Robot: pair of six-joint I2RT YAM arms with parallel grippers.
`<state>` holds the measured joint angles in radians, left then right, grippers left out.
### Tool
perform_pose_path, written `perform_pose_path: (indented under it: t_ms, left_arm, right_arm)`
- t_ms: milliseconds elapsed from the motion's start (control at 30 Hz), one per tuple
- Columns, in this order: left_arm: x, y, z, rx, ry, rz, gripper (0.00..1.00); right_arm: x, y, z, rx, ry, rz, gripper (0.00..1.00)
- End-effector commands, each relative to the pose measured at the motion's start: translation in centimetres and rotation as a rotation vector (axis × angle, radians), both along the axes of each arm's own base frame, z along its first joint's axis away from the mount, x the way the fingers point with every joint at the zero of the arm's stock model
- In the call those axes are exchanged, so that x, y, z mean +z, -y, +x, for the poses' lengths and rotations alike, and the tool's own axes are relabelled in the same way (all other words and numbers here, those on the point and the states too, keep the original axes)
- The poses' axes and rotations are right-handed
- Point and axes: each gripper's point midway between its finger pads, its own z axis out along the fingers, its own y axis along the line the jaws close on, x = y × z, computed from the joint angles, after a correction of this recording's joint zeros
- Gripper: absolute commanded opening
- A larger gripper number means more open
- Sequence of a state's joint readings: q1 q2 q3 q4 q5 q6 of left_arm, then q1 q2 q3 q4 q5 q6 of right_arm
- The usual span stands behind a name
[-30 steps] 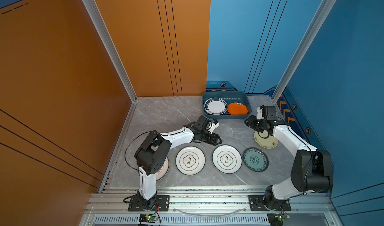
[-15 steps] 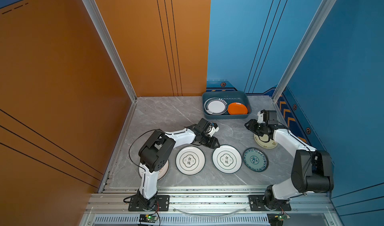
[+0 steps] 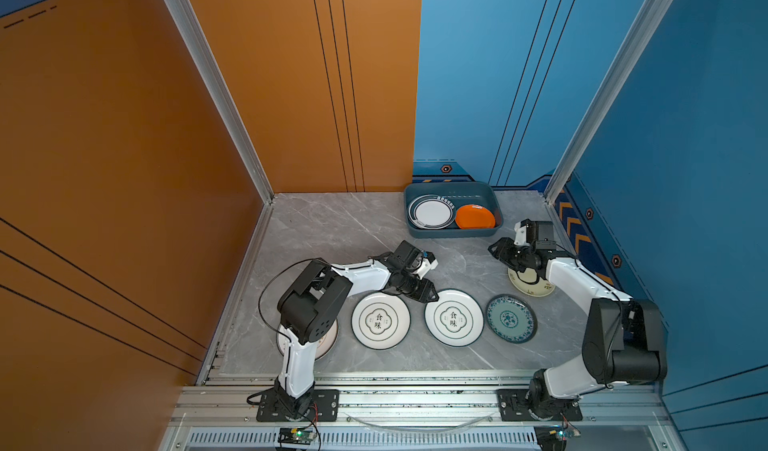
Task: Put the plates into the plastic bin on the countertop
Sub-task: 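Withdraw the right gripper from the bin while the left moves to a white character plate, then tilt the white character plate up with the left gripper while the right approaches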
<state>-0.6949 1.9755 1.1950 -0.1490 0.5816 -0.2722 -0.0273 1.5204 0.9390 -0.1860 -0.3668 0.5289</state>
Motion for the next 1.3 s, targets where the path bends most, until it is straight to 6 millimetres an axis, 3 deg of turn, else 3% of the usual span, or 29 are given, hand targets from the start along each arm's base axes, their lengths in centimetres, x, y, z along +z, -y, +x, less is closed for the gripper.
perform_pose_path:
  t_ms: [0,300,467,1033,1067,1100,1267]
  left_arm:
    - [-1.4,0.0,-1.3,-0.039,-0.030,0.009,0.43]
    - [-2.8,-0.4,-1.5,-0.038,-0.050,0.038,0.38]
    - [-3.4,-0.6,-1.5,-0.038,-0.055,0.050,0.31]
    - [-3.2,-1.6,-0.7,-0.020,-0.054,0.043,0.12]
    - [-3.1,-1.7,-0.6,-0.019,-0.053,0.042,0.09]
    - [-3.2,-1.7,-0.6,-0.016,-0.052,0.044,0.00]
    - [-3.3,-2.1,-0.4,-0.005,-0.049,0.052,0.00]
  right_arm:
    - [-0.6,-0.1,-0.1,-0.005,-0.010,0.017,0.51]
    - [-0.6,-0.3,-0.1,0.000,-0.013,0.018,0.51]
    - [-0.7,-0.5,-0.1,0.002,-0.018,0.017,0.51]
    - [-1.3,-0.7,-0.1,0.005,-0.031,0.016,0.51]
    - [-1.3,-0.7,-0.2,0.007,-0.032,0.016,0.51]
    - [-1.4,-0.7,-0.3,0.007,-0.034,0.016,0.51]
    - [-1.7,-0.7,-0.5,0.009,-0.040,0.013,0.51]
